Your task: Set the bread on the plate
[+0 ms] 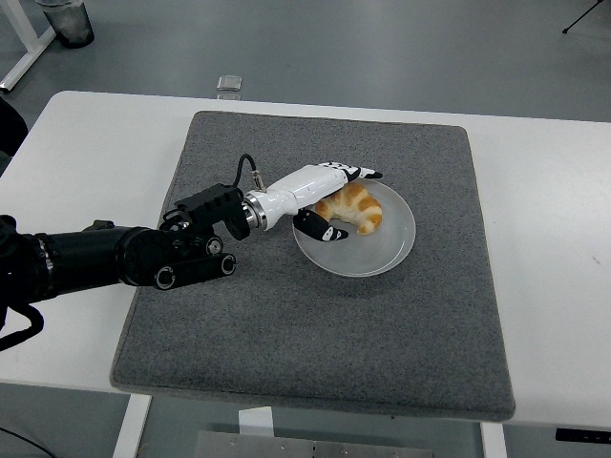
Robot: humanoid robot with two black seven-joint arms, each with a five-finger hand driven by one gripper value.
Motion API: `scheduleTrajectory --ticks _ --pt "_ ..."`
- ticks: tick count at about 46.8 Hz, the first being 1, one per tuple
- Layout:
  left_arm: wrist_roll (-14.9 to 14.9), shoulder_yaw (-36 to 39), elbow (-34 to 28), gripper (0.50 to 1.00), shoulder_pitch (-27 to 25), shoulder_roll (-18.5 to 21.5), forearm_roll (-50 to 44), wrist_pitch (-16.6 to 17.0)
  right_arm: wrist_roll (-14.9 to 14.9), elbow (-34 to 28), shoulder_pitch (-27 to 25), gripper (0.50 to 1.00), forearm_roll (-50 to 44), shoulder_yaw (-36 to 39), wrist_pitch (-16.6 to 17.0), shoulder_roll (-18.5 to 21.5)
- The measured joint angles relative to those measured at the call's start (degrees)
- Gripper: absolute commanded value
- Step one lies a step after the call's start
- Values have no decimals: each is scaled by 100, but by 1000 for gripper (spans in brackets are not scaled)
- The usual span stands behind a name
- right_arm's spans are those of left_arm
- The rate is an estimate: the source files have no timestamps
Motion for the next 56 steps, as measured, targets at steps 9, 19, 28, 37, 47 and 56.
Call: scheduleTrajectory --ticks 9,19,28,37,47,56 --pt "0 -102 -368 994 -57 239 -65 -23 0 7 0 952 0 0 0 0" --pt "4 -703 -546 994 -154 533 -69 -183 0 9 0 952 0 0 6 0" --pt "23 -1635 -552 994 -363 839 -242 -978 -2 9 6 952 0 0 5 0" --pt "77 -2690 -521 994 -361 1071 -1170 -2075 -16 9 36 954 0 0 5 0" --pt "97 -2997 -353 994 -461 1336 -2843 -2719 -27 79 38 952 0 5 7 0" --pt "110 -3002 381 994 -516 1403 -4491 -3462 -27 97 37 952 0 9 -1 0"
